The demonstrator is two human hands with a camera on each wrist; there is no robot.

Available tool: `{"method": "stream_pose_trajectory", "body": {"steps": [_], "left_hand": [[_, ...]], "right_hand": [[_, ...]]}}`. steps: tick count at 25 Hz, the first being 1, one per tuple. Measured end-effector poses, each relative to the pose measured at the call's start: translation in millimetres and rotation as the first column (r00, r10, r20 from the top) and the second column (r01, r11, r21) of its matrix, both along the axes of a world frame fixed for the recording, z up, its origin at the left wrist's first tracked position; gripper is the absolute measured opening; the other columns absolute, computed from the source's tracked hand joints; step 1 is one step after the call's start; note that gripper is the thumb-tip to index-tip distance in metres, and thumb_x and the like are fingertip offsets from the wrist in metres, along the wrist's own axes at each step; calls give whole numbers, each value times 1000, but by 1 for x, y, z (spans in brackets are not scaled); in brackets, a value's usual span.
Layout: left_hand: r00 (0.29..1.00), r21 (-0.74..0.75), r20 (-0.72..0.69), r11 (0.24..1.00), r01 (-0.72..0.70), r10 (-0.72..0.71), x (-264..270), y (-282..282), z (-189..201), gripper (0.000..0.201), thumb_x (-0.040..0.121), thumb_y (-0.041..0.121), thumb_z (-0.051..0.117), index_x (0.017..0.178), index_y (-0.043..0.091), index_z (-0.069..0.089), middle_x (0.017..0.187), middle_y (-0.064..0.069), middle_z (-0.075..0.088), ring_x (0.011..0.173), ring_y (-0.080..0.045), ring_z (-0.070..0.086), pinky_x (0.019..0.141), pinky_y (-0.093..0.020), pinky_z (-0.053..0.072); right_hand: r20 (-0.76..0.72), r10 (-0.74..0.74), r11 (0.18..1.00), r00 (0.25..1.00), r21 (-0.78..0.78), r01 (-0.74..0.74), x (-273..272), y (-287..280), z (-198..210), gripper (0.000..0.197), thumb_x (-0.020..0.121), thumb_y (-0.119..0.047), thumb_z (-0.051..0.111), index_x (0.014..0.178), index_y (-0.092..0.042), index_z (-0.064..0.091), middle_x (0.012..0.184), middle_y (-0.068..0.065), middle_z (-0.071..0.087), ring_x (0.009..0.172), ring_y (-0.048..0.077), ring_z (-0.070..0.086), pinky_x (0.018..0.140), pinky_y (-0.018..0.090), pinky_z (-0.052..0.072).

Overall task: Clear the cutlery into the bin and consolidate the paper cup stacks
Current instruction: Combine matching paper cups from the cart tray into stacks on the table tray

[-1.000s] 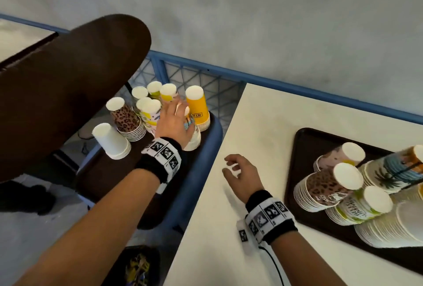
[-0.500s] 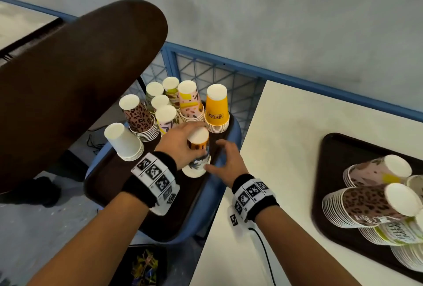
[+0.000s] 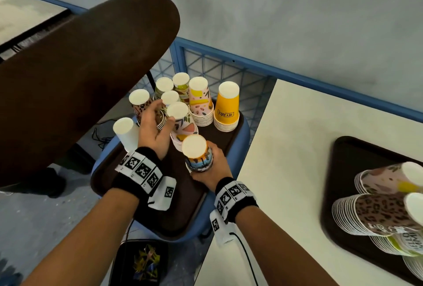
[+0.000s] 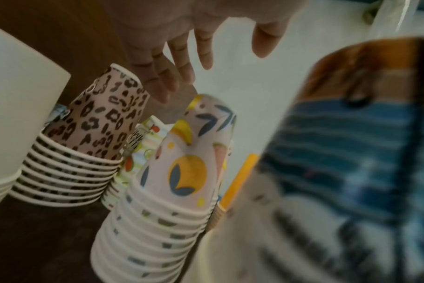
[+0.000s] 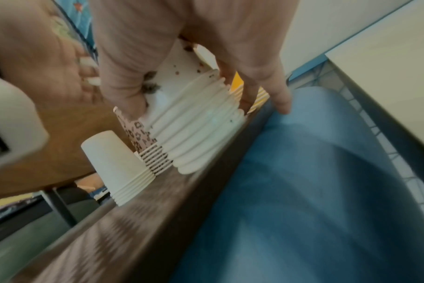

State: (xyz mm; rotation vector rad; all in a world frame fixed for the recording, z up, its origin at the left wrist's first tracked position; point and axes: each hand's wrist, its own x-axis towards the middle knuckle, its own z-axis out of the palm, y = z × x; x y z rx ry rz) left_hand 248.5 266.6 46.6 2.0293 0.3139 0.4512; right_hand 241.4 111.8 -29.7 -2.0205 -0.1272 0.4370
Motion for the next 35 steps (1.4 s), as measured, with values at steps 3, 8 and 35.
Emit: {"method": "stream_pose_trajectory", "body": {"steps": [3,8,35], "left_hand": [[993,-46,-112,998,38,-43,8,-7,-8,71,79,44,59,138,14,34,136,-4,48,126,-14,42,110,-34,32],[943,-209,-329,978,-23,-48,11,-30,-37,73,69,13,78,133,13,41,117,5,55,112,-12,52,92,-22,38],[867,-499,85,733,463,-490,-117,-311,60,67,35,30,75,98,18,58,96,5,65,81,5,66,73,-11,54]], "right_hand": [[58,-144,982,988,130,136,-4,-11,6,85,41,-29,79,114,-46,40,116,-12,51,116,18,52,101,43,45],[83,-301,930,950,246,273,-15,-40,17,78,45,-27,78,105,-56,39,119,2,52,113,18,54,97,41,49],[180,-598,751,781,465,468,-192,-343,122,85,48,-27,81,124,-8,50,120,4,63,112,13,60,97,29,50]]}}
